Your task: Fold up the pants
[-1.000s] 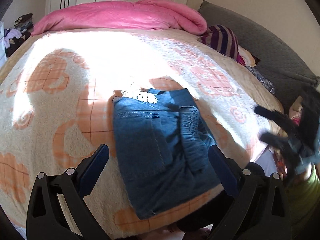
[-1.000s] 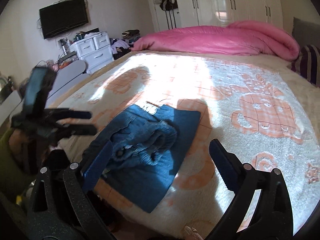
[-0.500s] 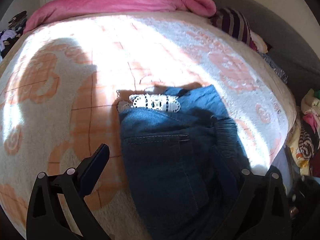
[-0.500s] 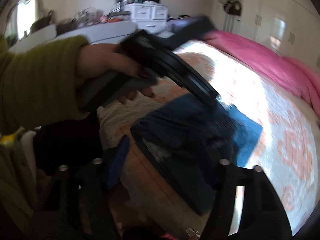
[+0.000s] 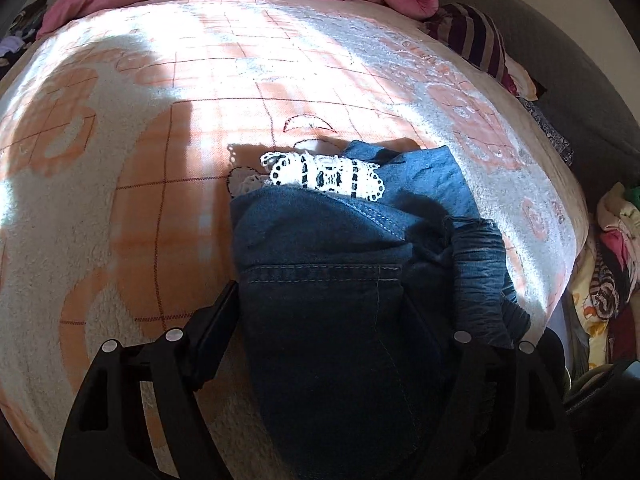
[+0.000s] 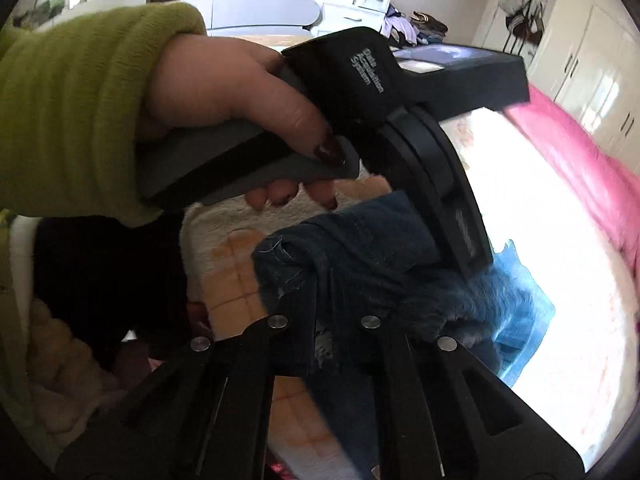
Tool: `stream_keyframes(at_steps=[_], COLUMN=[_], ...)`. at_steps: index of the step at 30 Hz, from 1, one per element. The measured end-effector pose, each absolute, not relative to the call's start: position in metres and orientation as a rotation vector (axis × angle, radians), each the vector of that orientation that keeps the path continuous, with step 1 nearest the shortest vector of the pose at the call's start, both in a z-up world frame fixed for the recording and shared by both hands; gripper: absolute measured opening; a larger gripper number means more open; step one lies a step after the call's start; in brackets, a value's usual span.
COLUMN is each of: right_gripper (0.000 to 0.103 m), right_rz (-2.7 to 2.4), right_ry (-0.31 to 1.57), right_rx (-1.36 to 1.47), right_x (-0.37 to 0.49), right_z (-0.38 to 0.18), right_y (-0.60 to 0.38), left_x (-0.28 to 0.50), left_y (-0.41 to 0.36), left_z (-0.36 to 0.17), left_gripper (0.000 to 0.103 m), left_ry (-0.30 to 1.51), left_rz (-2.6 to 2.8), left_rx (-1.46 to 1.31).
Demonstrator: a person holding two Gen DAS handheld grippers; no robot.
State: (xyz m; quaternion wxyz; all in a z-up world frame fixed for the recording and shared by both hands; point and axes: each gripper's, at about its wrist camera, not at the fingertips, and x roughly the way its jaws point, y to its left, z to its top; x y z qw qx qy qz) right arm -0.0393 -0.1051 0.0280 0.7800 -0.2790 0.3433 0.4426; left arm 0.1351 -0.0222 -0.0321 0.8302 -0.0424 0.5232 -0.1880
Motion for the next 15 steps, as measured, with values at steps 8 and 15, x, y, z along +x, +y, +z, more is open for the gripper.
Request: stream_keyframes(at_steps=[8, 15], right_gripper=[0.002, 0.006], right_rz=[0.952, 0.93], right_ry=[0.835, 0.851], right_rx=[-0.504, -0.409], right_x=[-0.057, -0.056], right_z=[0.003, 0.012], right_y=[-0.136, -0.144], left_x=[0.134, 0.132], left_y=[-0.025, -0.026], left_z=[-0.036, -0.032], left_gripper=[0.085, 0.085], left_ry=[1.089, 1.073], left_rz=[-0.394, -0.388], left_rx=[-0.1, -0.092])
